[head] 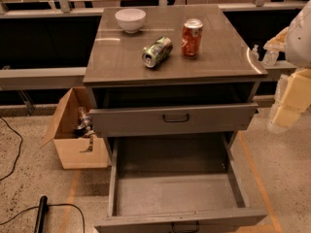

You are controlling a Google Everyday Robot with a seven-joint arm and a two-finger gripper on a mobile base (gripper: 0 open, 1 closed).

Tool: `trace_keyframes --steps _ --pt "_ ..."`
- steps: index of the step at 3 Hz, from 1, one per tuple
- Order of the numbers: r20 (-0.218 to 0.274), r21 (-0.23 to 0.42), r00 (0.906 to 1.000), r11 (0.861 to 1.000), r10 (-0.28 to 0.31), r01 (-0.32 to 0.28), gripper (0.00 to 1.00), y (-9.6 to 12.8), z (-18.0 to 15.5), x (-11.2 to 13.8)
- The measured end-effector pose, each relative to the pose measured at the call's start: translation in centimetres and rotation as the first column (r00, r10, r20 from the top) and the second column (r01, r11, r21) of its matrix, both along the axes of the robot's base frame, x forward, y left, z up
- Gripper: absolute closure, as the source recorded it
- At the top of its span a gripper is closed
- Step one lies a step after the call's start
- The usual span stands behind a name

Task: Place coke can into middle drawer

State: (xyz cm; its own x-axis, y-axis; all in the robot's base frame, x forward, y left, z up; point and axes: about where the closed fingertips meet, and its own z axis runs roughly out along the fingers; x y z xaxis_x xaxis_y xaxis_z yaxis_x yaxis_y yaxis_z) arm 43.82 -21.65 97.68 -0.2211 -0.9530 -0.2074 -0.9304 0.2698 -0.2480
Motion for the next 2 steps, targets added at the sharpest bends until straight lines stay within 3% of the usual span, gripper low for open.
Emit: trace_keyframes --steps 2 --pt "0.027 0.016 0.9996 1.000 -0.013 0.012 0.00 -0.03 0.32 0.46"
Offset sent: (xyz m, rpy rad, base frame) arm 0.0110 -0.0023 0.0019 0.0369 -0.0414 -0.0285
